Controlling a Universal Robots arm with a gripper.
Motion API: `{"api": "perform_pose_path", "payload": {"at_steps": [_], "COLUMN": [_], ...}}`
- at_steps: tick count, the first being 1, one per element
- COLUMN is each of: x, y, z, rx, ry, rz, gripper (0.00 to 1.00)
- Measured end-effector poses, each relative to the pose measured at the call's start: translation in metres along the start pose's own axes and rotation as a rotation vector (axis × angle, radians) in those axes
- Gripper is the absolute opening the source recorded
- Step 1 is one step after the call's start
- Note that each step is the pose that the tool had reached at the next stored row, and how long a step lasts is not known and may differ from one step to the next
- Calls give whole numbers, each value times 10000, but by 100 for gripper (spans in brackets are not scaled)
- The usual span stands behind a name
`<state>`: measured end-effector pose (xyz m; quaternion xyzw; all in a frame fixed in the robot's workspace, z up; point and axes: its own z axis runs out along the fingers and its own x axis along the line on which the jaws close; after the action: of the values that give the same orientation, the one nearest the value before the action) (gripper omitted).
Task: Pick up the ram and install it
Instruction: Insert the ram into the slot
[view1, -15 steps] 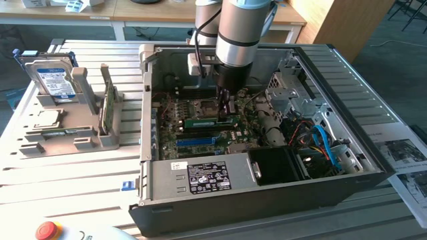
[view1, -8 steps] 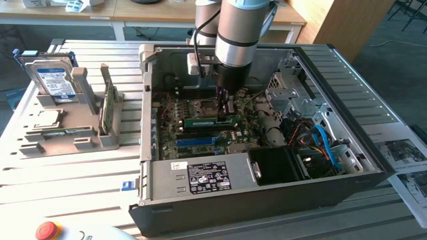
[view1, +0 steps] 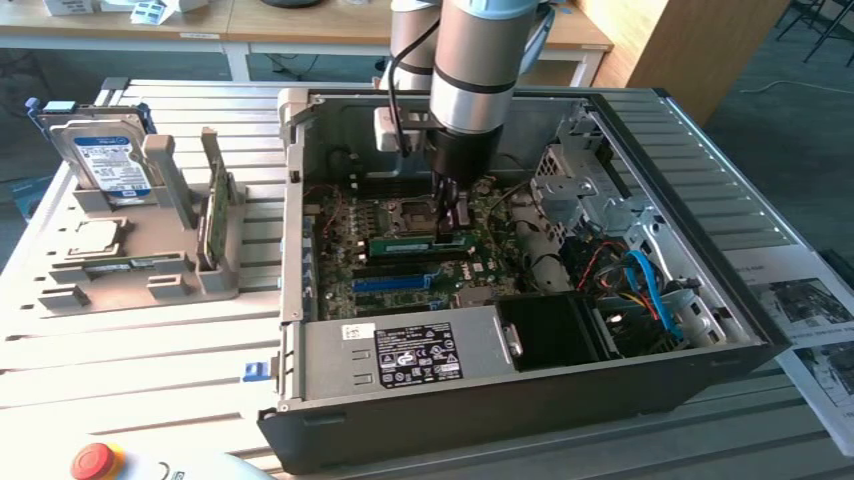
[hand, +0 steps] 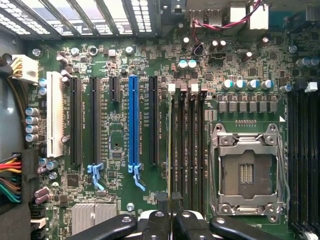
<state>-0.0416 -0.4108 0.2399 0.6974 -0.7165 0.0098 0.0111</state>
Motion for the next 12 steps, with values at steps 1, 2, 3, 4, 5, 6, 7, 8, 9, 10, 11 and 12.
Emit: {"api": "perform_pose_path", "payload": {"at_steps": [1, 2, 3, 4, 5, 6, 7, 8, 9, 10, 11, 12], "x": [0, 0, 0, -2, -4, -6, -9, -13, -14, -14, -14, -14], "y": [0, 1, 1, 2, 5, 7, 10, 13, 16, 15, 15, 15], "z": [1, 2, 4, 8, 10, 13, 16, 18, 19, 19, 19, 18], "rx": [11, 20, 25, 27, 27, 27, 27, 27, 27, 28, 28, 27], "ry": [1, 1, 1, -2, -2, -1, -1, -2, -2, -2, -1, -1], "rz": [-32, -42, -44, -44, -42, -42, -44, -44, -44, -44, -45, -45], "gripper": [12, 12, 12, 12, 12, 12, 12, 12, 12, 12, 12, 12]}}
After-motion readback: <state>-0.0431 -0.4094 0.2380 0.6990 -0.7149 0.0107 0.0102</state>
